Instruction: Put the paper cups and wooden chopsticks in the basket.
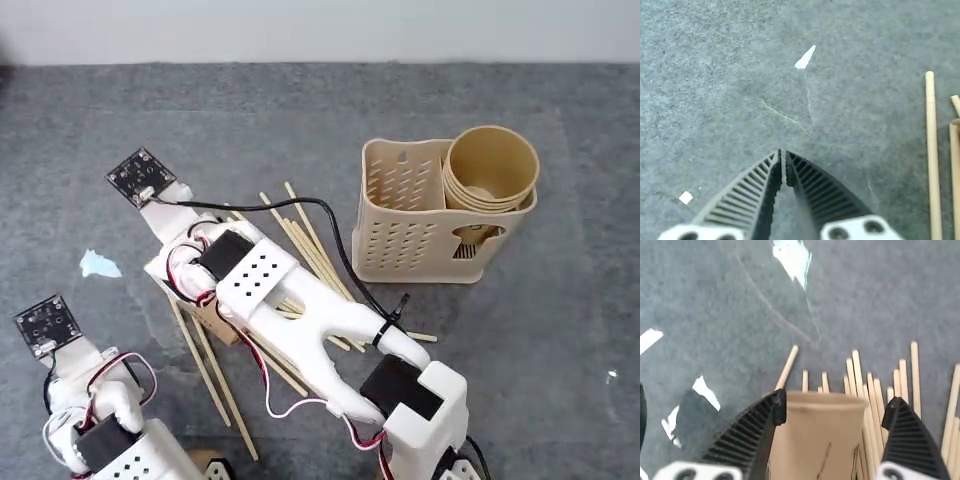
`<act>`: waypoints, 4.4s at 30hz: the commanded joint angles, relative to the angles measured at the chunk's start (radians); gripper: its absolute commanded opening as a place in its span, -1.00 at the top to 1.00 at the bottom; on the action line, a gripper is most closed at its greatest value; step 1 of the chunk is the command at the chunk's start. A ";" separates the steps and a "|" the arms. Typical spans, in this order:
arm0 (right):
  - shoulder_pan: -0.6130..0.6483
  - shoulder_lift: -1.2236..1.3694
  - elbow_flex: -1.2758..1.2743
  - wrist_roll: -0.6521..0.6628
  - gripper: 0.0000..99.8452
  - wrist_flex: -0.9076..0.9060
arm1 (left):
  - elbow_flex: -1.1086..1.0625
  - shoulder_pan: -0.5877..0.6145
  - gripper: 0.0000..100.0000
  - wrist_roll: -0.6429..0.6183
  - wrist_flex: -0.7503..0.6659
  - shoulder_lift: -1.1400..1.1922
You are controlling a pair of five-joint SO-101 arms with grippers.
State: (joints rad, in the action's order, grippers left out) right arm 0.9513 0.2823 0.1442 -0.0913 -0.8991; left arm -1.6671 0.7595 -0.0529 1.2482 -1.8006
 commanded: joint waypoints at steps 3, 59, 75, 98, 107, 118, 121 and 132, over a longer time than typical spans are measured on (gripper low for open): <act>-0.028 0.030 0.055 0.012 0.37 0.117 | 0.008 -0.005 0.97 0.011 -0.021 -0.011; -0.139 -0.084 0.006 0.103 0.81 -0.889 | 0.007 -0.005 0.97 0.011 -0.021 -0.011; -0.105 -0.268 0.054 0.121 0.94 -0.898 | 0.007 -0.005 0.97 0.011 -0.021 -0.011; -0.124 -0.154 -0.193 0.120 0.71 -0.897 | 0.007 -0.005 0.97 0.011 -0.021 -0.011; -0.159 -0.159 -0.187 0.121 0.98 -0.895 | 0.007 -0.005 0.97 0.011 -0.021 -0.011; -0.162 -0.302 -0.095 0.170 0.99 -0.898 | 0.007 -0.005 0.97 0.011 -0.021 -0.011; -0.180 -0.401 -0.081 0.192 0.99 -0.898 | 0.007 -0.005 0.97 0.011 -0.021 -0.011; -0.447 -0.687 0.181 0.264 0.99 -0.892 | 0.007 -0.005 0.97 0.011 -0.021 -0.011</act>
State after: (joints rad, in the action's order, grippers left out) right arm 0.5692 -0.3176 0.1995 0.1573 -1.7538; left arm -1.6671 0.7595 -0.0529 1.2482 -1.8006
